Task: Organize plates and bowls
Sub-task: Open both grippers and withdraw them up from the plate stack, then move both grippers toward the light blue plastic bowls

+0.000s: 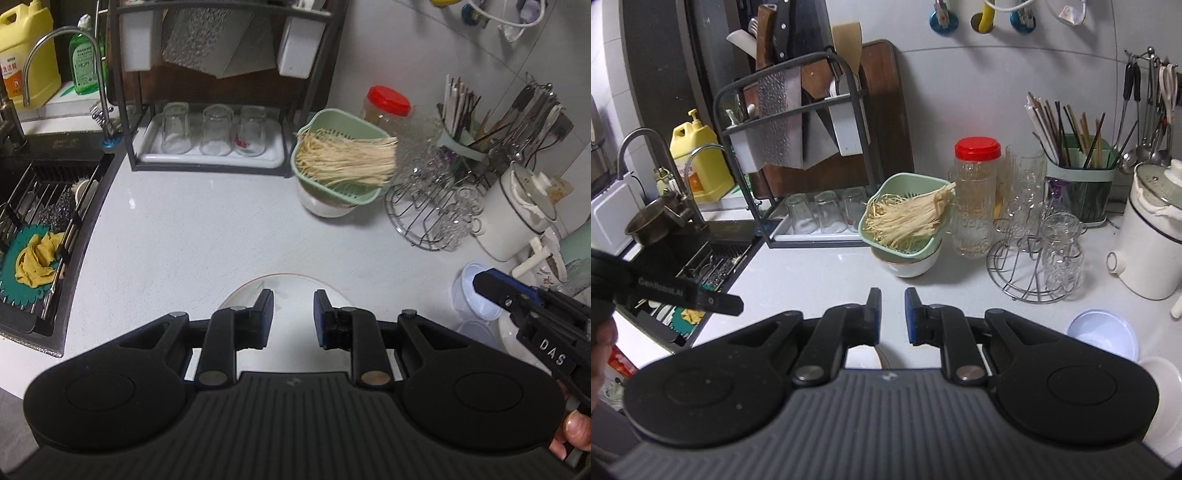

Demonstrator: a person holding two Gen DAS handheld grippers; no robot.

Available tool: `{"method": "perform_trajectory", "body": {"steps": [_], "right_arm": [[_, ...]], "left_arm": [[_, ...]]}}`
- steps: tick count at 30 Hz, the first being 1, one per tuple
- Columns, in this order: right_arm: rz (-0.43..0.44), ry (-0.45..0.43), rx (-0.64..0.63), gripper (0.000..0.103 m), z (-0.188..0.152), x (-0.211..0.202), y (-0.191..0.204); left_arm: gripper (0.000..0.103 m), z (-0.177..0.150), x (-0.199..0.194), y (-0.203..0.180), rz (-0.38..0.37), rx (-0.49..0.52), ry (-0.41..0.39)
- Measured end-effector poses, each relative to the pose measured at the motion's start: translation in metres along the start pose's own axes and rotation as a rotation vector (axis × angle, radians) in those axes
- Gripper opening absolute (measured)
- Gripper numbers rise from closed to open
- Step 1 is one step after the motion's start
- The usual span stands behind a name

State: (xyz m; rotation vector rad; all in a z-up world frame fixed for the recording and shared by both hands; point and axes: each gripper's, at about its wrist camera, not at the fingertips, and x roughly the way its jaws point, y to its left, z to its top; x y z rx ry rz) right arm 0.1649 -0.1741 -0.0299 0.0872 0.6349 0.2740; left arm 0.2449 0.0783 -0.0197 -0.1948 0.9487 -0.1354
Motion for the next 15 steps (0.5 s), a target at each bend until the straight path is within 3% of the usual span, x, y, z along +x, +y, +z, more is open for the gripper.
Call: {"method": "perform_trajectory", "body": {"steps": [9, 15], "right_arm": [[-0.005, -0.031, -0.009, 0.016, -0.01, -0.031, -0.016], [-0.072, -0.012, 0.049, 0.016, -0.026, -0.042, -0.03]], "left_arm": [[0.026, -0.018, -0.014, -0.037, -0.024, 0.024, -0.042], [0.026, -0.032, -0.001, -0.057, -0.045, 0.05, -0.004]]}}
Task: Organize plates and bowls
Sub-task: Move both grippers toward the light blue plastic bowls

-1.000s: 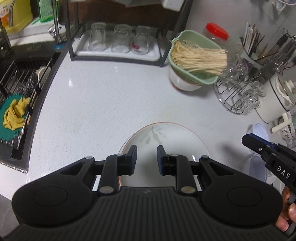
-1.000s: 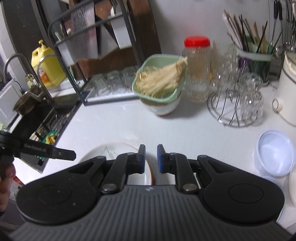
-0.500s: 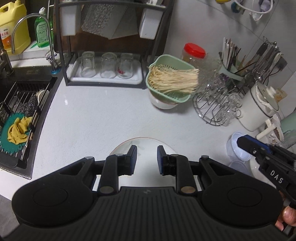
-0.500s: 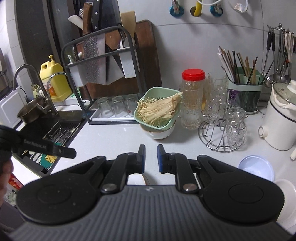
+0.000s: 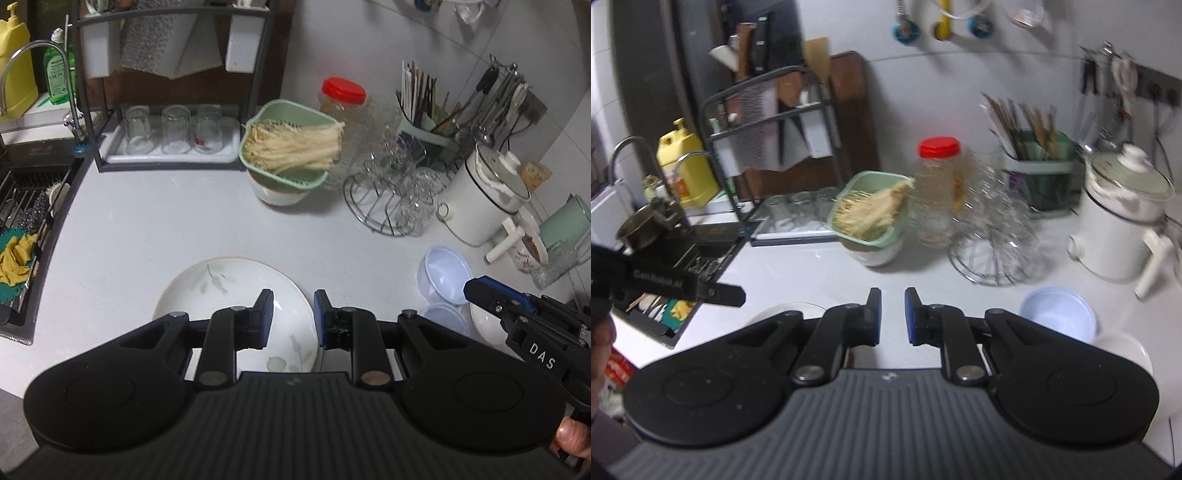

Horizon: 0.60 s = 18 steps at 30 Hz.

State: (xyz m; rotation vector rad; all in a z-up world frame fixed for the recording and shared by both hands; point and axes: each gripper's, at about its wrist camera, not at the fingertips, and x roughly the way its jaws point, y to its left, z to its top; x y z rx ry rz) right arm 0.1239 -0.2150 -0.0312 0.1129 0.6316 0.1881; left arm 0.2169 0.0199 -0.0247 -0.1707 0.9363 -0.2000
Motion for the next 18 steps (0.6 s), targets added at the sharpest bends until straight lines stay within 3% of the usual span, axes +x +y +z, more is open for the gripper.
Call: {"method": "perform_trajectory", "body": {"steps": [18], "right_arm": [[-0.13, 0.02, 0.103, 0.016, -0.038, -0.029, -0.046]], "left_arm": [[0.026, -0.026, 0.03, -0.038, -0.045, 0.1, 0.059]]}}
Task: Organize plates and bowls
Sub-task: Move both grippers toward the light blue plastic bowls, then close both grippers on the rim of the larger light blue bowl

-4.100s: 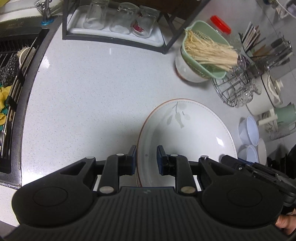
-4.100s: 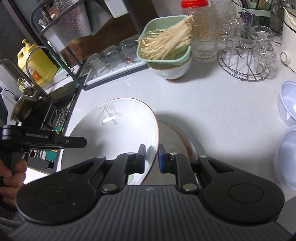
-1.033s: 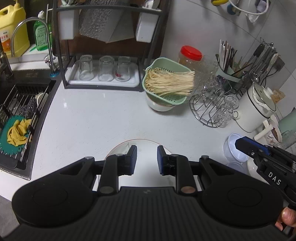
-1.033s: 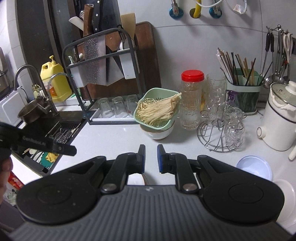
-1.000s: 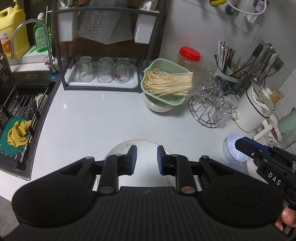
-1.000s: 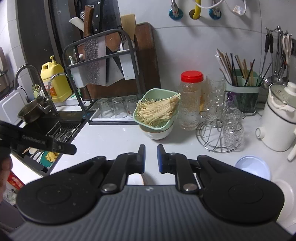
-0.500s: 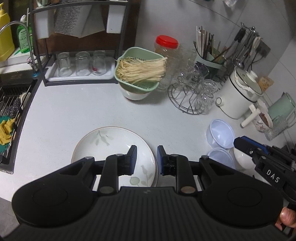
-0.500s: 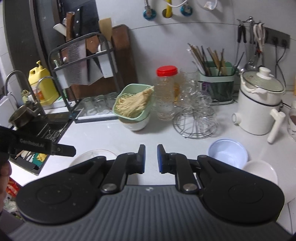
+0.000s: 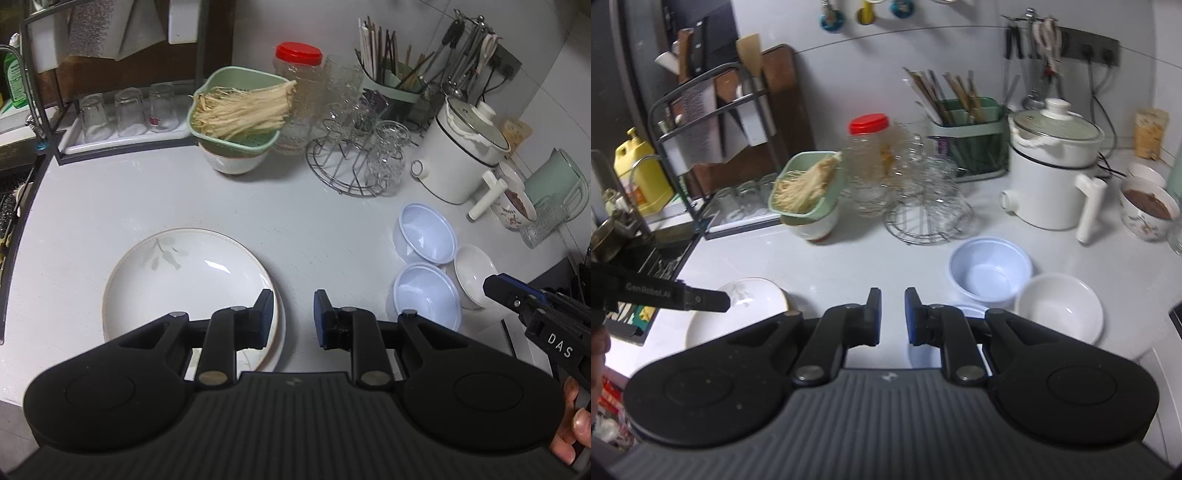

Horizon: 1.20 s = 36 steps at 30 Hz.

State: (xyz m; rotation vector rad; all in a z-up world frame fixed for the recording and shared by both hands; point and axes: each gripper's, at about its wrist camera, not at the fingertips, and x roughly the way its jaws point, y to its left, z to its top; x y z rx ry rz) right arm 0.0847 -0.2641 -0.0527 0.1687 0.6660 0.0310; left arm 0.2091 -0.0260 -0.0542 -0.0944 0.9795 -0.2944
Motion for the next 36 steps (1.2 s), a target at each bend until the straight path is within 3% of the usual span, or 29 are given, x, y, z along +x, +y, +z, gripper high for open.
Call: {"method": "perform_trajectory", "body": {"steps": [8, 11, 14, 25, 36], "right_arm": [[-0.091, -0.03, 0.072, 0.018, -0.016, -0.011, -0.029], [-0.124, -0.029, 0.102, 0.018, -0.021, -0.009, -0.039], [-0.158, -0.021, 0.115, 0.047, -0.027, -0.004, -0.049], [-0.173, 0.03, 0.179, 0.047, -0.04, 0.02, -0.085], [-0.138, 0.046, 0.237, 0.047, -0.057, 0.049, -0.103]], "left_arm": [[0.034, 0.002, 0.024, -0.029, -0.065, 0.074, 0.024], [0.044, 0.005, 0.035, -0.044, -0.09, 0.111, 0.022], [0.051, 0.006, 0.05, -0.056, -0.114, 0.13, 0.026], [0.052, 0.011, 0.109, -0.079, -0.165, 0.129, 0.105], [0.051, 0.007, 0.155, -0.09, -0.222, 0.152, 0.121]]}}
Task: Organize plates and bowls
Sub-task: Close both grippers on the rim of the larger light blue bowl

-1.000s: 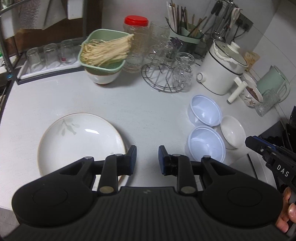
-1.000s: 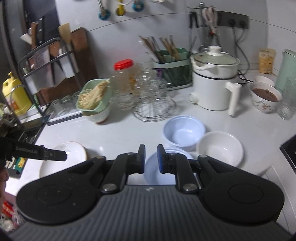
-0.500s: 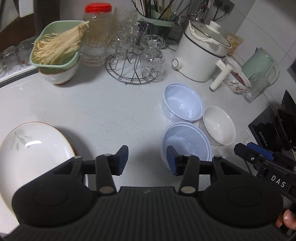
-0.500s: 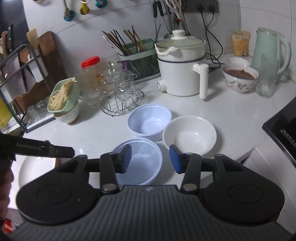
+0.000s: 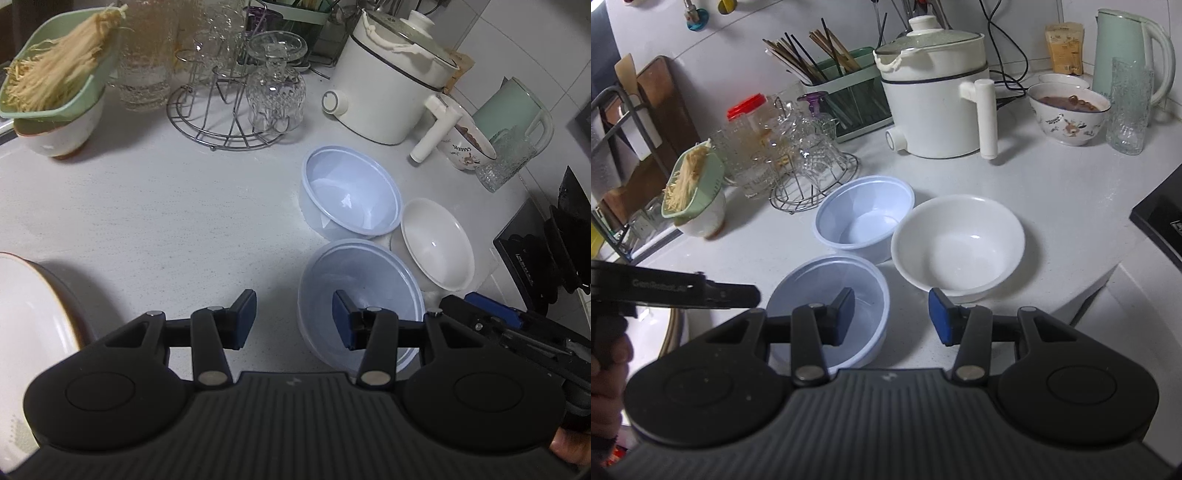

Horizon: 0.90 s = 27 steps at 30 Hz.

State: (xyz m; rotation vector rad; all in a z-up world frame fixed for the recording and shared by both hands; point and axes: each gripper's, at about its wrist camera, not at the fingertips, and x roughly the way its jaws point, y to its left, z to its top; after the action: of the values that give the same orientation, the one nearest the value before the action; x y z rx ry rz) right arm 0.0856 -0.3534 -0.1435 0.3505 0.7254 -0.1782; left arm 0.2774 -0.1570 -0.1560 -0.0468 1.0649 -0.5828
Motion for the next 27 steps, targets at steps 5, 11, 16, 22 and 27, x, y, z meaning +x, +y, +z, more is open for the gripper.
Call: {"method": "perform_trajectory", "body": {"steps": [5, 11, 16, 22, 27], "right_arm": [[0.012, 0.015, 0.018, 0.042, -0.001, 0.013, 0.001], [0.013, 0.015, 0.011, 0.032, 0.007, 0.02, 0.002], [0.012, 0.046, 0.016, 0.027, 0.005, 0.027, 0.0], [0.009, 0.079, 0.059, 0.024, -0.006, 0.035, -0.004], [0.035, 0.081, 0.08, 0.024, -0.009, 0.034, 0.002]], "left_arm": [[0.049, 0.001, 0.009, 0.0, -0.017, 0.0, 0.006], [0.036, 0.006, 0.014, -0.002, -0.035, 0.01, 0.015], [0.026, 0.003, 0.024, -0.005, -0.049, 0.027, 0.035], [0.024, 0.004, 0.032, 0.003, -0.124, -0.056, 0.074], [0.024, 0.004, 0.026, 0.003, -0.096, -0.029, 0.066]]}}
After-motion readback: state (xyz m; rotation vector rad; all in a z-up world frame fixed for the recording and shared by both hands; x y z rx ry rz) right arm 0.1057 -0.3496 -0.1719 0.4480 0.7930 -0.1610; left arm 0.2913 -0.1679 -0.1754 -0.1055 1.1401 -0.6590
